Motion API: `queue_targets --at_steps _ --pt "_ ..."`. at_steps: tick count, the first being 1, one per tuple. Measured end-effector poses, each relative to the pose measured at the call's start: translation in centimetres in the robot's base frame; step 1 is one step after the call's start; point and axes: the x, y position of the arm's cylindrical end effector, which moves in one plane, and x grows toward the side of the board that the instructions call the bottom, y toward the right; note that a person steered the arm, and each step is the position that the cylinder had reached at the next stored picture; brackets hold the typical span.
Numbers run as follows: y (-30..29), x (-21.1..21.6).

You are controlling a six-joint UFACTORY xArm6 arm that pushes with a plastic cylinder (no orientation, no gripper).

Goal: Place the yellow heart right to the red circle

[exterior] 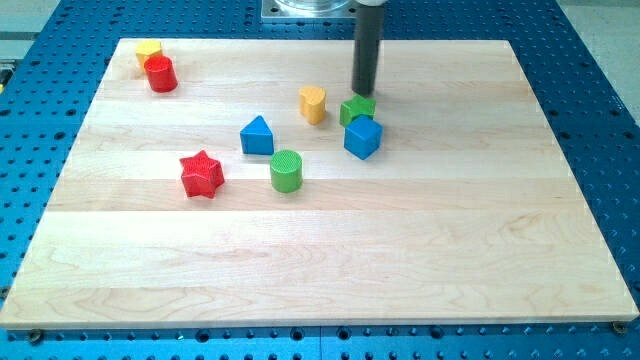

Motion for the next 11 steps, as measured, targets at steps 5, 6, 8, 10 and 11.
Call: queue_targets --at_steps 5,6,8,10,11 --pt "-20.9 4.0" --pt "-18.8 3.8" --pt "-17.5 -3.2" --pt "-16.6 -3.3" --pt "-19.0 -0.2"
